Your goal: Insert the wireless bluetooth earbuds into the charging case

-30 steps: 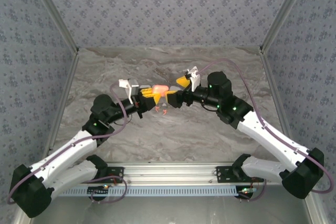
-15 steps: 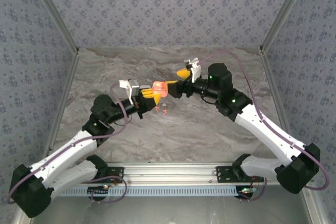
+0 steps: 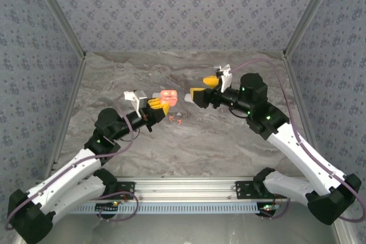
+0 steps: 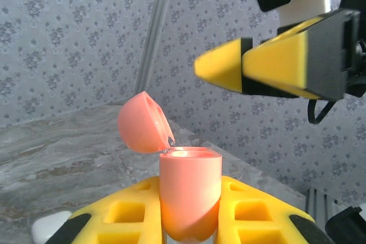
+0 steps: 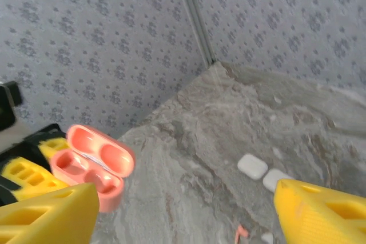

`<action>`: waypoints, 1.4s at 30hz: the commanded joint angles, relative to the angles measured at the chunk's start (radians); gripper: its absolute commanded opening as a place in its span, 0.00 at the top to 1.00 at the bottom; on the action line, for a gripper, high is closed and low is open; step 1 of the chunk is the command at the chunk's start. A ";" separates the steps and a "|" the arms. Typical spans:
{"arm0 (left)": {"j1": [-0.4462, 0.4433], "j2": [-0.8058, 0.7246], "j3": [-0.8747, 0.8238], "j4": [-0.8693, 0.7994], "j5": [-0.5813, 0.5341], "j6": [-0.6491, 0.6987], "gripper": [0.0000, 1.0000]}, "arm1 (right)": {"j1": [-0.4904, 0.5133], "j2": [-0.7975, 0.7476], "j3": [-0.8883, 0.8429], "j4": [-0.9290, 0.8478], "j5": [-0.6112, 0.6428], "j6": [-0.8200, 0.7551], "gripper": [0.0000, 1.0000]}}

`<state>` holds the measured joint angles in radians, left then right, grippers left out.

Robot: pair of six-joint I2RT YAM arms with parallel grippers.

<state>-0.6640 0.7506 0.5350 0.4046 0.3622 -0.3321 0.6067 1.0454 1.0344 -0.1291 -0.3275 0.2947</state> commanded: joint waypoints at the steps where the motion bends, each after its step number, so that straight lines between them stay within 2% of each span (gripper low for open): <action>1: -0.008 -0.062 -0.011 -0.057 -0.037 0.033 1.00 | 0.010 0.075 -0.060 -0.111 0.094 0.103 0.24; 7: -0.008 -0.159 -0.043 -0.121 -0.069 0.037 1.00 | 0.079 0.302 -0.025 -0.187 0.212 0.166 0.35; 18: -0.008 -0.215 -0.050 -0.172 -0.090 0.037 1.00 | 0.156 0.694 0.188 -0.259 0.281 0.205 0.59; 27: -0.008 -0.215 -0.046 -0.182 -0.094 0.036 1.00 | 0.165 0.880 0.310 -0.283 0.259 0.211 0.58; 33: -0.008 -0.215 -0.043 -0.188 -0.095 0.036 1.00 | 0.172 0.922 0.329 -0.305 0.275 0.207 0.56; 42: -0.008 -0.215 -0.040 -0.193 -0.095 0.035 1.00 | 0.182 0.962 0.335 -0.308 0.269 0.208 0.58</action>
<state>-0.6643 0.5495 0.4782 0.2028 0.2722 -0.3065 0.7799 1.9759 1.3373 -0.4026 -0.0666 0.4904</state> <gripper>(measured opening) 0.188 0.425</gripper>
